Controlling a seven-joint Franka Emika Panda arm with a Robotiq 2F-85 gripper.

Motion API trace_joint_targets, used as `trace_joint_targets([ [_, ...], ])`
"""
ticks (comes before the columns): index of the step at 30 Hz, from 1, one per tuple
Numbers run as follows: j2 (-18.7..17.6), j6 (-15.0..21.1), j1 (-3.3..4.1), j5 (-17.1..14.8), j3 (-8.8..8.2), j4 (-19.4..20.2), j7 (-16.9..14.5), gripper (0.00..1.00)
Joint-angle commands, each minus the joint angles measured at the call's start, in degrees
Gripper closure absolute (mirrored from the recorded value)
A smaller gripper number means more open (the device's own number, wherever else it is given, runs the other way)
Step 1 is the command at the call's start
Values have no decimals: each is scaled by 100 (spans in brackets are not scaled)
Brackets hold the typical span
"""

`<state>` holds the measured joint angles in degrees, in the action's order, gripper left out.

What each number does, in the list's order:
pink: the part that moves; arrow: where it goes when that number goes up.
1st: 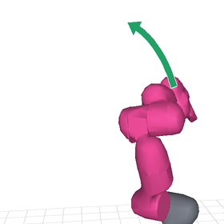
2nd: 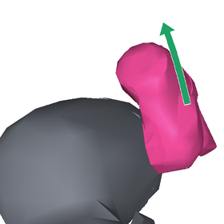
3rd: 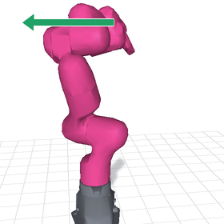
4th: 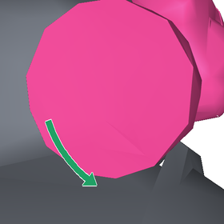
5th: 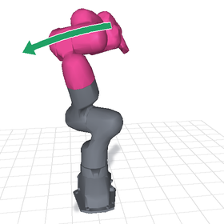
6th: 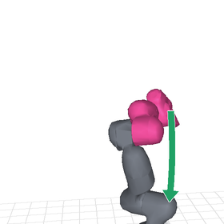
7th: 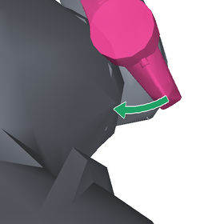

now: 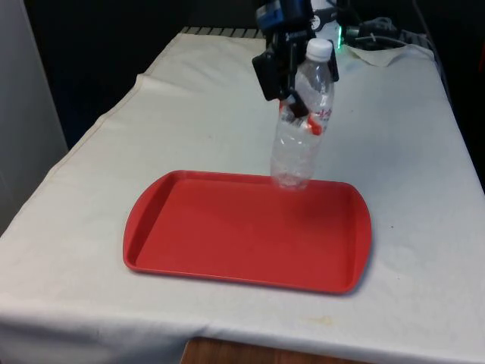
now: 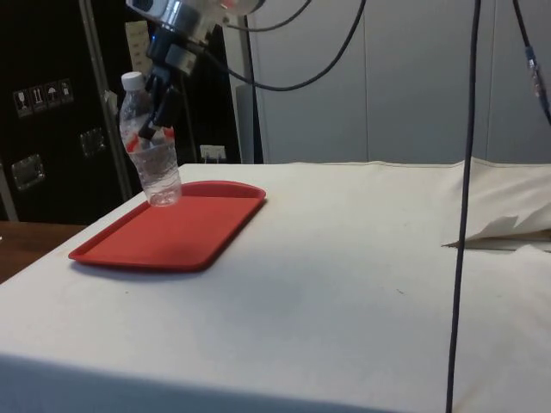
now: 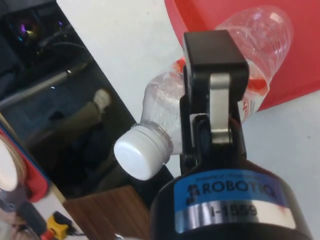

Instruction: Place the bottle upright on the tray.

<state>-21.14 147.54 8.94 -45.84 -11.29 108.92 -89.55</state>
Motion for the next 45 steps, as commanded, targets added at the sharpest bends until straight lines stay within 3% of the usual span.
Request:
trace_joint_targets([
  [1,-57,57,-57,-143,40,-63,-120,67],
  [7,-235,-23,-80,-447,-126,-166,-372,67],
  [8,-212,-11,-23,-378,-143,-132,-298,67],
  [9,-252,-40,-86,-476,-149,-178,-395,67],
  [17,-338,-235,-155,-596,-367,-235,-481,67],
  [18,-298,-189,-86,-498,-378,-172,-390,67],
  [19,-338,-235,-155,-596,-367,-235,-481,67],
  [22,-413,-315,-178,-728,-458,-292,-579,67],
  [25,-481,-361,-183,-831,-521,-355,-636,67],
  [26,-453,-361,-132,-773,-561,-304,-584,67],
  [27,-539,-372,-172,-911,-550,-418,-659,67],
  [31,-665,-384,-195,-1054,-573,-544,-693,67],
  [33,-733,-384,-195,-1123,-590,-607,-705,67],
  [34,-705,-390,-143,-1066,-636,-556,-647,67],
  [35,-802,-384,-189,-1197,-613,-670,-716,67],
  [41,-1043,-401,-223,-1490,-682,-865,-808,67],
  [42,-997,-401,-166,-1392,-722,-796,-733,67],
  [43,-1071,-407,-223,-1536,-693,-888,-825,67],
  [45,-1140,-424,-229,-1650,-722,-940,-877,67],
])
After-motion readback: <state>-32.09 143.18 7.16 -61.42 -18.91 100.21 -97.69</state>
